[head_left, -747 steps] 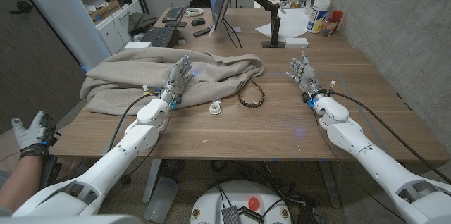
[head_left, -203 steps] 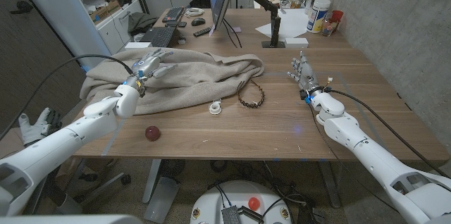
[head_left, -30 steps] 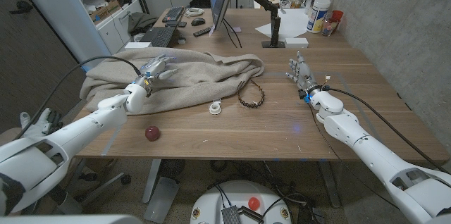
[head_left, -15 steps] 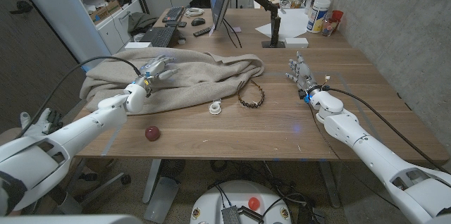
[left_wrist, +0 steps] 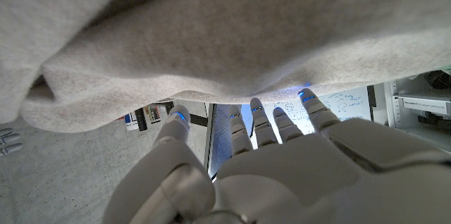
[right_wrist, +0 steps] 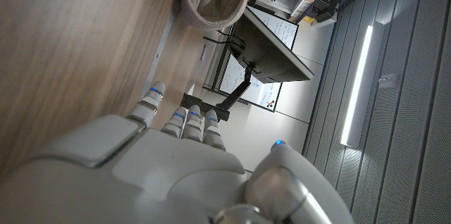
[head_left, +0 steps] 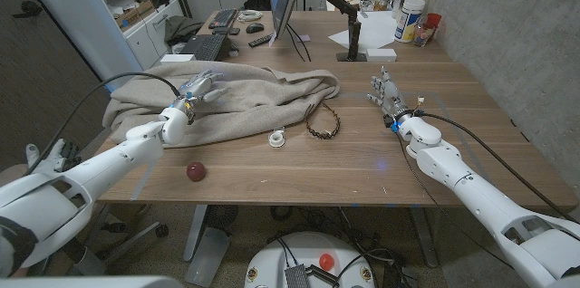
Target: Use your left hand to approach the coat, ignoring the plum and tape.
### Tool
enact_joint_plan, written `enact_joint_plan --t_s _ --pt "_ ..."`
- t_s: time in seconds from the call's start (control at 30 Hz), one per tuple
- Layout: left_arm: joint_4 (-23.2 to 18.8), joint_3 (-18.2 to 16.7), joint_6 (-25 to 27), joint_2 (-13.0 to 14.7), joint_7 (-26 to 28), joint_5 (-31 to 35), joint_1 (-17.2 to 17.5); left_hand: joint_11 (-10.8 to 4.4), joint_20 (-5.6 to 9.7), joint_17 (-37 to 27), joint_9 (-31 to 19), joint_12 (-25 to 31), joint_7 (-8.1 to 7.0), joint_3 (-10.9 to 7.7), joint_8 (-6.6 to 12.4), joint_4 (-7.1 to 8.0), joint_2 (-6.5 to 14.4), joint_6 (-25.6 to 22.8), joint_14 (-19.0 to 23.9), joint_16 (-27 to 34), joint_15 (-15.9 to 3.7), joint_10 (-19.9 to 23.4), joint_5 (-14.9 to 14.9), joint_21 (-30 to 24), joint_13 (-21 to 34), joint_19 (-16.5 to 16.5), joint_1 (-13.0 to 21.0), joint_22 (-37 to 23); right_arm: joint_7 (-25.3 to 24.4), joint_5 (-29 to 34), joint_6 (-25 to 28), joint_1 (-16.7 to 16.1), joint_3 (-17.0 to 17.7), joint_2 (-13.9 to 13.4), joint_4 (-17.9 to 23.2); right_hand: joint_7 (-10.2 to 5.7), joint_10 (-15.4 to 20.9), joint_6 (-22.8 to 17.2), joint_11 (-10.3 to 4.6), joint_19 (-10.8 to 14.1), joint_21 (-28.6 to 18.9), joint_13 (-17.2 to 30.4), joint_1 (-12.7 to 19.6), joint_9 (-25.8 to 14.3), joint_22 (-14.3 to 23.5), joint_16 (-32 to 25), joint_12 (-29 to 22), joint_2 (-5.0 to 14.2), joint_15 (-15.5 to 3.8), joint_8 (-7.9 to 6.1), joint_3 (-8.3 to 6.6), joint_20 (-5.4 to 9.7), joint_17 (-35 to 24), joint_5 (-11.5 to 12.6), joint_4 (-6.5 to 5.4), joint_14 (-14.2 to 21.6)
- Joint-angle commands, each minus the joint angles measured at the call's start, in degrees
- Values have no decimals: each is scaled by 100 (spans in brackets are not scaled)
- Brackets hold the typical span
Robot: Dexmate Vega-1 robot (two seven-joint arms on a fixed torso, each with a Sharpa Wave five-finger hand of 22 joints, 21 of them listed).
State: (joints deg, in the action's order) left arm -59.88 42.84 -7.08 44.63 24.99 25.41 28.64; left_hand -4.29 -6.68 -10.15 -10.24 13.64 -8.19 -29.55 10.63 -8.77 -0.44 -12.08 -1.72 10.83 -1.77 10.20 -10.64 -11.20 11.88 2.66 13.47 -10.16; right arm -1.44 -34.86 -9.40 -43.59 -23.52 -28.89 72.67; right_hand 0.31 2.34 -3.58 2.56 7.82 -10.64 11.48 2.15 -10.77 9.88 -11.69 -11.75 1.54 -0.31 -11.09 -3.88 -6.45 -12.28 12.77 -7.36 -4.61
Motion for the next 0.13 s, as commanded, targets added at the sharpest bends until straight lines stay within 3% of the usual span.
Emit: enact_joint_plan --t_s 0.03,0.13 --pt "120 79 -23 -38 -8 12 -81 9 -6 -12 -31 8 -15 -32 39 -11 -4 -43 62 -3 -112 59 -29 3 6 21 82 1 15 19 0 18 -14 3 -21 3 -22 -55 3 -15 -36 16 -7 -17 6 -27 -1 62 7 -50 33 9 -2 28 -16 -33" --pt "155 90 -44 -53 12 6 -93 11 -3 -12 -31 9 -17 -33 37 -10 -4 -41 62 -4 -112 63 -29 4 7 17 83 1 5 14 33 18 -15 -2 -5 6 -18 -56 7 -16 -35 16 -6 -17 6 -27 -3 62 5 -50 34 8 -2 29 -15 -33"
